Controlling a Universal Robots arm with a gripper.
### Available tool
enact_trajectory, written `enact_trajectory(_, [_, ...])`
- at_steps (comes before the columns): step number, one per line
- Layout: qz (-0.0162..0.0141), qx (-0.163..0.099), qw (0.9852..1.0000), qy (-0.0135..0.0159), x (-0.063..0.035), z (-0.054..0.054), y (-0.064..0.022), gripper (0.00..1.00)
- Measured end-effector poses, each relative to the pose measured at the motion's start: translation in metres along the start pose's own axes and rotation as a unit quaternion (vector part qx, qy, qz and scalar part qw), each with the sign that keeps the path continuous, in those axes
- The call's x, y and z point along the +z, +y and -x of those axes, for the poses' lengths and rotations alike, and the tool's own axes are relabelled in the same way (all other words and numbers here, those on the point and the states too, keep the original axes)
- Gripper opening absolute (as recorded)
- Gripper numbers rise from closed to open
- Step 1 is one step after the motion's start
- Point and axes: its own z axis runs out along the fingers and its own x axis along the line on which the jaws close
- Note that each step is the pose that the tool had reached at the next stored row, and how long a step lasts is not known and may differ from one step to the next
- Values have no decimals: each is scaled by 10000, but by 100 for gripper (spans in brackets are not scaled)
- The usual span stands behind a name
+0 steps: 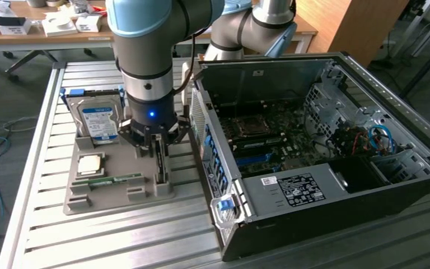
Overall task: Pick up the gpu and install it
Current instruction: 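Pick up the gpu and move the gpu toward the slot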
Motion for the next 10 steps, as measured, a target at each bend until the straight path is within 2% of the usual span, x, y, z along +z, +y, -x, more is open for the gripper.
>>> enact_trajectory(10, [0, 0, 10000, 0, 12, 0, -2, 38])
